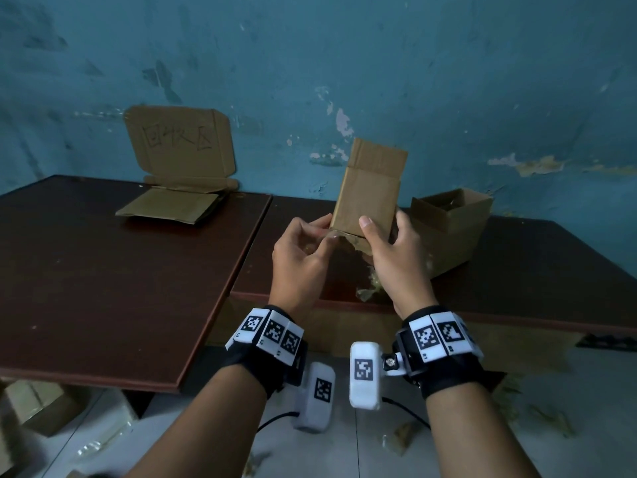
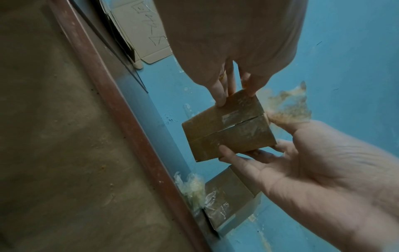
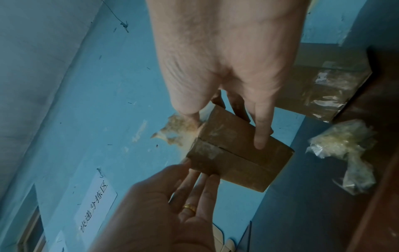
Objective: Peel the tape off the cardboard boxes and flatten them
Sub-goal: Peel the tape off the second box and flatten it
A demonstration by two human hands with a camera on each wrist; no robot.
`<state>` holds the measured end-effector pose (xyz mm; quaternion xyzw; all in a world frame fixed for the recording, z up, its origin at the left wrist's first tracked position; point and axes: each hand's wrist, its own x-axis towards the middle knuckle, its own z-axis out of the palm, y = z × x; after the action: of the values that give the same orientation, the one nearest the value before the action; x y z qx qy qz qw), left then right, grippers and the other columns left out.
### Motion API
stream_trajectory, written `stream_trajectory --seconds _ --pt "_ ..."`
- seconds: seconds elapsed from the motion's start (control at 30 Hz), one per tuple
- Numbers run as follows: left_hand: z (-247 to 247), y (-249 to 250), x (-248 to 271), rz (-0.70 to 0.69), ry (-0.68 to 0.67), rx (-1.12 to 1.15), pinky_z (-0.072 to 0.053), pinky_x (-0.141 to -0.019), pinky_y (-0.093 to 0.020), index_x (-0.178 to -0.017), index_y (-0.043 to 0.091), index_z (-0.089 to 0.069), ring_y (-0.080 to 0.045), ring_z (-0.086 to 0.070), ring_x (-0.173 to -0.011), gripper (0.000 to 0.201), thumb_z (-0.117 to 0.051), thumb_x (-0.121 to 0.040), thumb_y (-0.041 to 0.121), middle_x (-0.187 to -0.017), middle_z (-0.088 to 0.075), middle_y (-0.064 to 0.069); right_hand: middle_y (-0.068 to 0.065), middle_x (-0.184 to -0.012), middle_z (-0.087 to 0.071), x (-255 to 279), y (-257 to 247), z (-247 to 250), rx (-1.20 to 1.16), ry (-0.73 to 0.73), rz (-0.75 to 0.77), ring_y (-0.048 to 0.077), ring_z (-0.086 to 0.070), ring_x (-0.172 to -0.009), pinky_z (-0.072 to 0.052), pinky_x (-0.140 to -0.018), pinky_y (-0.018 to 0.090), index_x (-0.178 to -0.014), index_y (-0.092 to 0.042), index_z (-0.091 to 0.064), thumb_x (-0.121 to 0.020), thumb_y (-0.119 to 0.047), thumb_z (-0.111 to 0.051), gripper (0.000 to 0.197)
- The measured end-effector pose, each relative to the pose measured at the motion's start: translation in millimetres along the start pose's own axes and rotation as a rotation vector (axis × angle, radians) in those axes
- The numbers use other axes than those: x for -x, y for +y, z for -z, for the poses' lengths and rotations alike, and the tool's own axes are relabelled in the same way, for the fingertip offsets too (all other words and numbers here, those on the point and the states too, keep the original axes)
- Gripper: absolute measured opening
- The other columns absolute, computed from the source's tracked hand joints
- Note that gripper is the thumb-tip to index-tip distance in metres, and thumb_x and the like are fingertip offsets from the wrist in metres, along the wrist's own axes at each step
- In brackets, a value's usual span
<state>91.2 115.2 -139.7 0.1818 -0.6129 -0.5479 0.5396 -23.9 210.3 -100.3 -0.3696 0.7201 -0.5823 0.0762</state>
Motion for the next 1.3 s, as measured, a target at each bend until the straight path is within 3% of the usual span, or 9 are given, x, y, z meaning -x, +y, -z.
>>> stream_trajectory --seconds 0.13,0.23,0.4,0.5,0.63,0.73,0.8,0.93,1.3 --pt "-1 3 1 0.033 -0.035 0.055 -0.056 -0.108 -0.050 -0.076 0.011 -0.052 -0.016 -0.072 -0.122 0.031 -0.072 -0.095 -0.004 -0.130 -0.075 -0.008 -0.007 -0.133 -0.067 -1 4 -1 -0.039 0.008 0.006 0.010 -0.066 -0.118 -0.060 -0.097 0.032 -0.153 -0.027 -0.049 -0.101 -0.050 -0.065 0.059" --pt "-1 7 3 0.042 -0.103 0.037 -0.053 -0.110 -0.052 -0.063 0.021 -0.058 -0.013 -0.068 -0.126 0.037 -0.074 -0.085 -0.004 -0.139 -0.070 0.000 -0.006 -0.134 -0.067 -1 7 -5 -0.085 0.027 -0.001 0.013 -0.068 -0.117 -0.062 -0.095 0.044 -0.153 -0.028 -0.047 -0.090 -0.064 -0.066 0.075" --pt "0 2 3 0.084 -0.103 0.145 -0.045 -0.115 -0.063 -0.073 -0.003 -0.078 -0.024 -0.061 -0.136 0.042 -0.061 -0.099 0.026 -0.142 -0.069 -0.001 -0.003 -0.139 -0.065 -3 8 -7 -0.141 0.025 -0.034 0.014 -0.069 -0.119 -0.063 -0.094 0.042 -0.155 -0.026 -0.044 -0.086 -0.063 -0.070 0.082" --pt "-2 0 1 0.081 -0.052 0.067 -0.049 -0.112 -0.060 -0.063 0.013 -0.074 -0.016 -0.064 -0.133 0.037 -0.069 -0.096 0.030 -0.135 -0.073 0.006 -0.005 -0.133 -0.068 -3 8 -6 -0.162 0.001 -0.035 0.012 -0.070 -0.117 -0.063 -0.094 0.039 -0.152 -0.028 -0.049 -0.093 -0.045 -0.075 0.067" --pt "-3 -7 0 0.076 -0.045 0.096 -0.054 -0.108 -0.055 -0.080 0.013 -0.058 -0.018 -0.068 -0.129 0.027 -0.085 -0.087 0.011 -0.139 -0.070 -0.003 -0.008 -0.127 -0.071 -2 4 0 -0.096 -0.006 -0.004 0.007 -0.068 -0.115 -0.054 -0.084 0.011 -0.149 -0.030 -0.052 -0.095 -0.040 -0.076 0.060" --pt "-3 -3 0 0.109 -0.049 0.191 -0.061 -0.095 -0.043 -0.108 0.005 -0.050 -0.023 -0.072 -0.122 0.035 -0.077 -0.090 -0.008 -0.134 -0.070 -0.010 -0.007 -0.134 -0.068 -1 2 1 -0.111 0.023 -0.006 0.008 -0.067 -0.119 -0.058 -0.098 0.028 -0.152 -0.027 -0.046 -0.089 -0.044 -0.082 0.075" --pt "-2 1 -1 0.139 -0.021 0.222 -0.061 -0.082 -0.032 -0.115 0.002 -0.056 -0.022 -0.074 -0.109 0.024 -0.065 -0.096 -0.011 -0.124 -0.075 -0.007 -0.006 -0.131 -0.068 -1 2 0 -0.109 0.054 -0.014 0.004 -0.067 -0.113 -0.057 -0.088 0.017 -0.144 -0.021 -0.046 -0.087 -0.041 -0.086 0.073" --pt "0 6 -4 0.265 0.044 0.357 -0.055 -0.106 -0.042 -0.106 0.010 -0.070 -0.025 -0.071 -0.120 0.028 -0.044 -0.113 0.020 -0.123 -0.077 -0.010 0.000 -0.117 -0.072 -2 3 0 -0.098 0.089 0.005 0.007 -0.073 -0.100 -0.064 -0.083 0.029 -0.117 -0.021 -0.053 -0.083 -0.038 -0.089 0.052" --pt "-3 -5 -5 0.145 0.088 0.109 -0.065 -0.082 -0.036 -0.114 0.004 -0.060 -0.020 -0.078 -0.103 0.034 -0.083 -0.089 0.004 -0.113 -0.073 -0.013 0.002 -0.137 -0.070 -3 -3 6 -0.054 -0.017 0.076 0.009 -0.068 -0.122 -0.059 -0.104 0.035 -0.143 -0.012 -0.062 -0.092 -0.012 -0.079 0.053"
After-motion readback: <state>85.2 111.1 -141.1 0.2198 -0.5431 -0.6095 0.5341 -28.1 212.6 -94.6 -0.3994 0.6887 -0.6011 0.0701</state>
